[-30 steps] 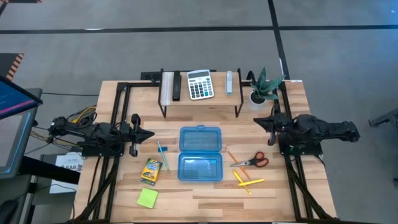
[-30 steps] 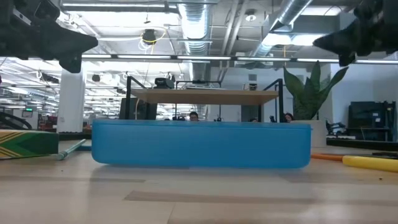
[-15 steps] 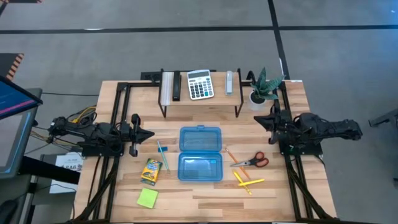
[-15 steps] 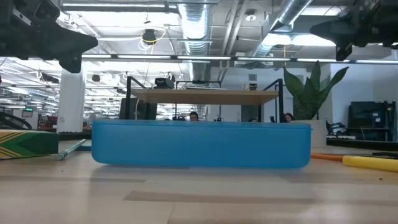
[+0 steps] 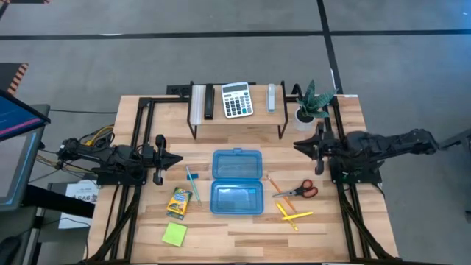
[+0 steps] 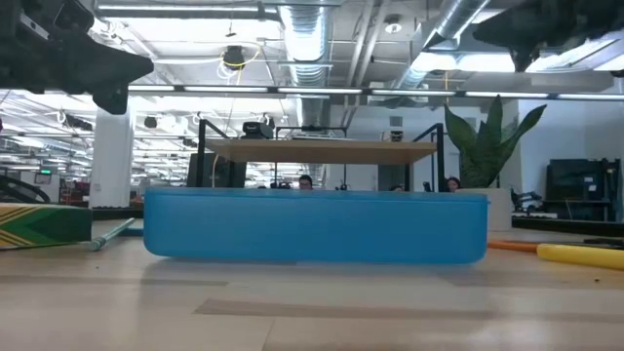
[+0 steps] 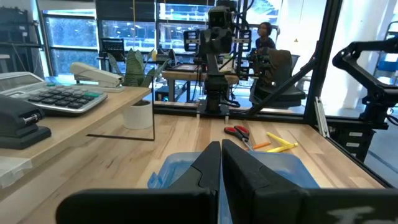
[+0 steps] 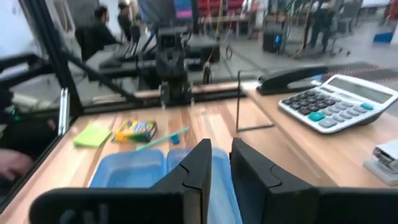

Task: Pack school essentials
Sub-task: Put the yellow pen into the blue supply box

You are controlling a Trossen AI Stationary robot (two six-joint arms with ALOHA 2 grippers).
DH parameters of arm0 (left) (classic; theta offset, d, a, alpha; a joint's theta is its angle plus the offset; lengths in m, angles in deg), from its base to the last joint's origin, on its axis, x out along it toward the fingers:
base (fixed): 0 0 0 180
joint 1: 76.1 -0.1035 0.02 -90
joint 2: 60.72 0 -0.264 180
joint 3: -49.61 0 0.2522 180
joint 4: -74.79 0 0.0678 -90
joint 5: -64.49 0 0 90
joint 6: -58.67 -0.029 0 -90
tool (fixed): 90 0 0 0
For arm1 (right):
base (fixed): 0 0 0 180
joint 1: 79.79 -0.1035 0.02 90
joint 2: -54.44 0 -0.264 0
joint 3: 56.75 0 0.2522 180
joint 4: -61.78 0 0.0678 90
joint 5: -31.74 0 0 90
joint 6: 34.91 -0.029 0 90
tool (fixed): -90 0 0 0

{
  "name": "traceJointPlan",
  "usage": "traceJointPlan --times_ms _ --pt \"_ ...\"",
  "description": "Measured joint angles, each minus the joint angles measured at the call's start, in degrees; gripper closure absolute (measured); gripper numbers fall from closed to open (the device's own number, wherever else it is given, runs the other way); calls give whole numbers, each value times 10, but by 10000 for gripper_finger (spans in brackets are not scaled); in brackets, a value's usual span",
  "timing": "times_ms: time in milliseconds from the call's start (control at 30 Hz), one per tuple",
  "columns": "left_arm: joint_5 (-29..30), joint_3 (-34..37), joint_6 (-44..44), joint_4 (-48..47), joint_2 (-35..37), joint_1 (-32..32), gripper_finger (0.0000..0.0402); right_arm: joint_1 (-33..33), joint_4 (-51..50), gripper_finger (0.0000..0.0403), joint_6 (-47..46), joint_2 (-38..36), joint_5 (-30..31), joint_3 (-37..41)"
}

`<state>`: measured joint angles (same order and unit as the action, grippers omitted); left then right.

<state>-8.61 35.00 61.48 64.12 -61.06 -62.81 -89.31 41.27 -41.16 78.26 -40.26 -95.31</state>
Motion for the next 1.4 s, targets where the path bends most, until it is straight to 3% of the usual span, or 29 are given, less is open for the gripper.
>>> traceJointPlan --times_ms 233,533,1400 --pt "1 0 0 0 0 0 397 -15 -117 319 -63 56 0 -74" --pt "3 0 0 0 0 0 397 -44 -184 319 -89 89 0 -110" --pt "1 0 0 0 0 0 397 -52 -307 319 -164 188 0 -121"
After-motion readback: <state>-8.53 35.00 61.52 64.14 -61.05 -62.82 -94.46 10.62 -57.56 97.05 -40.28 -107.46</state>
